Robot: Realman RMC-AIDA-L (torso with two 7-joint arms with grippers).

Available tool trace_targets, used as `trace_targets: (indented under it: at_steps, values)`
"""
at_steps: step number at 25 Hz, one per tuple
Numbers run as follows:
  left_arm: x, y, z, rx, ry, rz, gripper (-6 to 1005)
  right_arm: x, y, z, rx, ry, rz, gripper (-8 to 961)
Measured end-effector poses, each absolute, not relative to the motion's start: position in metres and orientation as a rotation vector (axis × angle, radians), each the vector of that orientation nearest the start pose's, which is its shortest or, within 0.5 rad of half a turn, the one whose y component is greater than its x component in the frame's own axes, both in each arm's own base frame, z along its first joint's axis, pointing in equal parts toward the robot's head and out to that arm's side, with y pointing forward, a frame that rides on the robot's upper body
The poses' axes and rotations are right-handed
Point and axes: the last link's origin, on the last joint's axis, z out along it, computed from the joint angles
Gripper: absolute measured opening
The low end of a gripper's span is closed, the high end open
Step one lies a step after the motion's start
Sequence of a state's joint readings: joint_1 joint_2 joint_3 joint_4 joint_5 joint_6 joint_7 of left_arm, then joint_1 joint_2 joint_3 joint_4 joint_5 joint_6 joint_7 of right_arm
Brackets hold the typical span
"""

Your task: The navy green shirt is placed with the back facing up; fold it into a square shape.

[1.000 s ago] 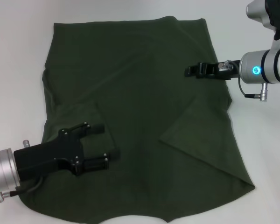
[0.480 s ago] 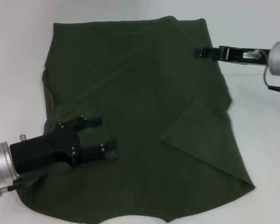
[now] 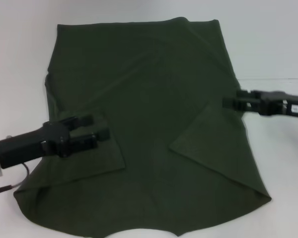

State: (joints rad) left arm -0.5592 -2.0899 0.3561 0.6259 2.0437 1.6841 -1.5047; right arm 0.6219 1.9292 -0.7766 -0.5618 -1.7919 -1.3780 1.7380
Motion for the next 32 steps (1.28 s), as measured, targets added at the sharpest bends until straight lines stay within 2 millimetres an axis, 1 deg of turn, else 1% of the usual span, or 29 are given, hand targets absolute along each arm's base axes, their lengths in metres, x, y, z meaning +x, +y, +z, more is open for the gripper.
trace_targets:
  at_steps: [3,7,11,15,21,22,23,26,32]
  values:
    - [-0.265,0.332,0.04,-2.495,-0.967,-1.018,898,0.264,0.374,0.051,-2.533,0.944,0.776,835]
    - [-0.273,0.333,0.06,-2.455,-1.134,-0.98,898,0.268,0.358,0.048,-2.636,0.825,0.742,835]
    - [-0.287,0.334,0.078,-2.375,-1.31,-0.881,898,0.27,0.353,0.047,-2.677,0.758,0.717,836]
    - [-0.305,0.333,0.093,-2.26,-1.463,-0.827,898,0.27,0.355,0.052,-2.692,0.714,0.696,836]
    - [-0.33,0.326,0.094,-2.104,-1.678,-0.707,899,0.265,0.358,0.06,-2.726,0.676,0.675,836]
    - [-0.338,0.323,0.094,-2.055,-1.721,-0.683,899,0.265,0.359,0.06,-2.732,0.67,0.672,836]
    - [-0.338,0.323,0.094,-2.055,-1.721,-0.683,899,0.264,0.359,0.06,-2.737,0.664,0.669,836]
    - [-0.349,0.316,0.091,-1.997,-1.777,-0.646,899,0.26,0.362,0.059,-2.754,0.649,0.649,836]
    - [-0.358,0.306,0.082,-1.96,-1.849,-0.612,899,0.256,0.366,0.059,-2.763,0.628,0.633,835]
